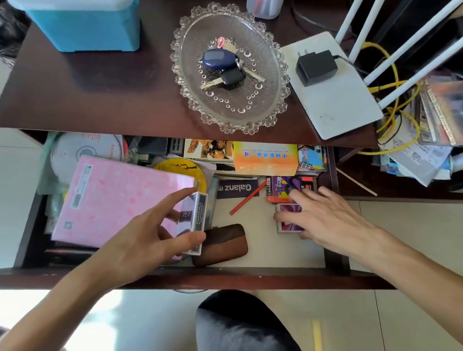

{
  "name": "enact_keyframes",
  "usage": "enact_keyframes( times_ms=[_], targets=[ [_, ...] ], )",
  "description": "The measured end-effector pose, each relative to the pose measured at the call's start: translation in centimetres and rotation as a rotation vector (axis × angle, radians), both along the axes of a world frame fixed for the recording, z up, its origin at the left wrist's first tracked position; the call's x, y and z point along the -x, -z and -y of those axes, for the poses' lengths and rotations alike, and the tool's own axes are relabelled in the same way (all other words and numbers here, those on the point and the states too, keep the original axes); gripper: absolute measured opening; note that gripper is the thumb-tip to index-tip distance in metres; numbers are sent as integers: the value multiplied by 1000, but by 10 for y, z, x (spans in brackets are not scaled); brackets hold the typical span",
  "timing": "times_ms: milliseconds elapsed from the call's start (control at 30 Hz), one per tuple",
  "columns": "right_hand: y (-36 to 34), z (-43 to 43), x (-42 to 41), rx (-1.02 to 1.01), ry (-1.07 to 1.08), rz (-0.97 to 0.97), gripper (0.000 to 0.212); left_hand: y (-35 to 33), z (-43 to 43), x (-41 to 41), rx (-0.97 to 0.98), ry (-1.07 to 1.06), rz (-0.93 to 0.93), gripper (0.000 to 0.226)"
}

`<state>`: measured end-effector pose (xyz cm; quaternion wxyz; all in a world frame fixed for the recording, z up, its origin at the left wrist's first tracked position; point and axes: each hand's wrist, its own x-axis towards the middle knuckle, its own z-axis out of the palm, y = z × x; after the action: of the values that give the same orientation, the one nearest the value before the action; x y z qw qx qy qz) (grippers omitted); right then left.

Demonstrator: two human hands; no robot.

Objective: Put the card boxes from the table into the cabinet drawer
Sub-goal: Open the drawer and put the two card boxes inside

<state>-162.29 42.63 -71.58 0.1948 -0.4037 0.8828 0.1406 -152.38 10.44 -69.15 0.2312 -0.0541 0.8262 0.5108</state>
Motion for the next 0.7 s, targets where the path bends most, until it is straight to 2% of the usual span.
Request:
enact_keyframes(
  times_ms=[167,300,467,600,633,700],
  targets=[
    [1,1,-2,60,43,2,61,2,-6,-1,151,85,-92,81],
    [1,-4,-2,83,56,-15,61,3,-15,2,198,141,-170,80],
    [4,-7,0,117,42,-17,64,1,-37,16,347,367,-295,77],
    [9,-17,1,154,18,-12,65,5,-63,32,403,550,-319,80],
    [8,-20,1,193,66,31,65,6,-71,36,414,598,-325,81],
    [1,-27,1,359,310,179,66,7,-87,42,445,710,-352,82]
  ],
)
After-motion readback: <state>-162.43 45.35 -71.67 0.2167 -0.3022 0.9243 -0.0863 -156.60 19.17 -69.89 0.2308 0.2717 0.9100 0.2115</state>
